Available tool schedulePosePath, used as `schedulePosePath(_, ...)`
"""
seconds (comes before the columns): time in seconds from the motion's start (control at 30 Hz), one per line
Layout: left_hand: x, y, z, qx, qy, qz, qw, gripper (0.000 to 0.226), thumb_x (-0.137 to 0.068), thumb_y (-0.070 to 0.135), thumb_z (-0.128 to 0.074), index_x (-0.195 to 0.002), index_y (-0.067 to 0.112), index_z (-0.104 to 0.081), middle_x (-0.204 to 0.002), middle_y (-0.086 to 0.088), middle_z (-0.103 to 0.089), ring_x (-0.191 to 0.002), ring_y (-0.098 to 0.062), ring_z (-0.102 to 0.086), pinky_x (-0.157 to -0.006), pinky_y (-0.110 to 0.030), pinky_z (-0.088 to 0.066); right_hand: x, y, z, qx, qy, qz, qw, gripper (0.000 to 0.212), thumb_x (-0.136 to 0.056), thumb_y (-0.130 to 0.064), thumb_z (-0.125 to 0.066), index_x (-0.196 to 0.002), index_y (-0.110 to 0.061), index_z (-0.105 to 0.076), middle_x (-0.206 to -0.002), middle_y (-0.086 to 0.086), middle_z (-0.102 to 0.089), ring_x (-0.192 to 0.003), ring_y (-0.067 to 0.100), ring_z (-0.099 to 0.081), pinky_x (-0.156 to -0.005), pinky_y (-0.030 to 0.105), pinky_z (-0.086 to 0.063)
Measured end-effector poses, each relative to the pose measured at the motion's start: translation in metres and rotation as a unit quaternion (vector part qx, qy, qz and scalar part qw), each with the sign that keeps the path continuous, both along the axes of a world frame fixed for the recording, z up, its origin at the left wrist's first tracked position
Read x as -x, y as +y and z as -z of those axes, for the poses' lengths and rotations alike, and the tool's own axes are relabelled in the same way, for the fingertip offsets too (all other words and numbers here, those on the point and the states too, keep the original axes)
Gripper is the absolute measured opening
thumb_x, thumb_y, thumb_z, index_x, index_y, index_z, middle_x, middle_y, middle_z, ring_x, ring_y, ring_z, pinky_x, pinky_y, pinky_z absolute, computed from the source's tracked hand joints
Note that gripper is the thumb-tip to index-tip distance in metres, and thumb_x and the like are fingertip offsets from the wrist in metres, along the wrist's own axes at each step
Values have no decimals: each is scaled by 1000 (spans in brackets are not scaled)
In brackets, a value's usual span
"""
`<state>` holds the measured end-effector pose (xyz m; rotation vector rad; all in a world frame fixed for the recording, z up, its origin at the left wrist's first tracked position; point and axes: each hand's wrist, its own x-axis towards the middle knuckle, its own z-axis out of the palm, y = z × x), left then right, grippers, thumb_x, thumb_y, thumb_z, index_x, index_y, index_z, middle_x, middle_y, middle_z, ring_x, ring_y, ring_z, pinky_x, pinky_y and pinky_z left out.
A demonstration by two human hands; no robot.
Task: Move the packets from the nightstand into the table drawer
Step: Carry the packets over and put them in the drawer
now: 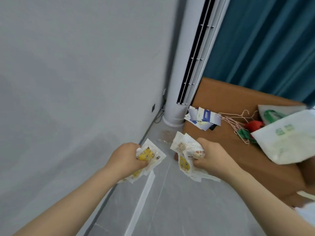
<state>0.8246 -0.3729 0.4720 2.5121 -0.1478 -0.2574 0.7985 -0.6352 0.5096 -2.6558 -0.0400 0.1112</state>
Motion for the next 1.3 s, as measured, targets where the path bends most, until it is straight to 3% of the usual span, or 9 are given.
schedulePosePath(0.07,-17,-34,0,-4,3,43,999,22,-70,35,-72,-70,17,-60,-71,1,-64,-69,-15,-61,-55,-25,-41,4,-29,3,3,11,46,999,22,-70,-21,-65,-81,-13,-47,-73,0,-62,-68,20,-60,-59,40,-49)
schedulePosePath(0.27,-56,-155,2,-19,13,159,987,27,-73,34,-72,-61,22,-51,-65,6,-57,-64,-12,-57,-50,-23,-36,14,-131,14,-3,19,160,987,21,-70,-20,-65,-79,-15,-46,-70,0,-61,-65,19,-59,-52,34,-44)
schedulePosePath(0.4,-74,-243,2,-30,-2,219,975,19,-71,33,-71,-74,17,-62,-74,3,-64,-67,-10,-60,-52,-23,-41,19,-207,24,12,23,210,977,23,-69,-24,-66,-82,-17,-49,-73,-2,-63,-66,17,-61,-58,38,-52)
schedulePosePath(0.47,-81,-286,4,-32,0,241,970,21,-70,32,-71,-71,13,-61,-72,0,-65,-68,-14,-62,-54,-26,-44,23,-245,27,14,26,234,972,26,-70,-28,-68,-83,-17,-48,-74,-4,-63,-66,14,-61,-59,39,-53)
schedulePosePath(0.6,-90,-366,5,-48,-20,276,960,25,-70,34,-72,-68,13,-57,-72,0,-62,-68,-16,-60,-53,-26,-42,30,-314,30,34,21,268,963,27,-72,-31,-68,-83,-16,-48,-74,-4,-62,-65,14,-60,-50,32,-46)
schedulePosePath(0.77,-111,-448,13,-84,-30,345,934,25,-70,39,-70,-75,15,-62,-74,2,-63,-70,-15,-60,-53,-27,-40,27,-380,36,44,32,302,952,26,-73,-28,-67,-83,-15,-48,-74,-3,-61,-66,16,-60,-55,34,-49)
schedulePosePath(0.97,-158,-548,23,-91,-34,419,903,26,-73,38,-68,-75,13,-60,-75,0,-60,-68,-16,-58,-51,-26,-34,4,-453,51,55,33,360,931,29,-72,-31,-68,-82,-15,-45,-71,-4,-58,-62,15,-55,-52,29,-42)
schedulePosePath(1.13,-199,-634,17,-101,-44,486,867,30,-76,39,-66,-66,19,-46,-72,2,-51,-63,-13,-47,-50,-25,-28,-12,-509,57,45,69,440,894,27,-72,-35,-66,-88,-21,-50,-79,-5,-62,-72,13,-60,-65,33,-52)
schedulePosePath(1.3,-215,-722,20,-112,-35,557,822,25,-77,38,-66,-70,20,-49,-72,2,-54,-64,-14,-50,-53,-27,-34,-10,-554,60,21,93,507,857,23,-71,-31,-65,-85,-25,-48,-81,-6,-61,-73,15,-57,-55,27,-40)
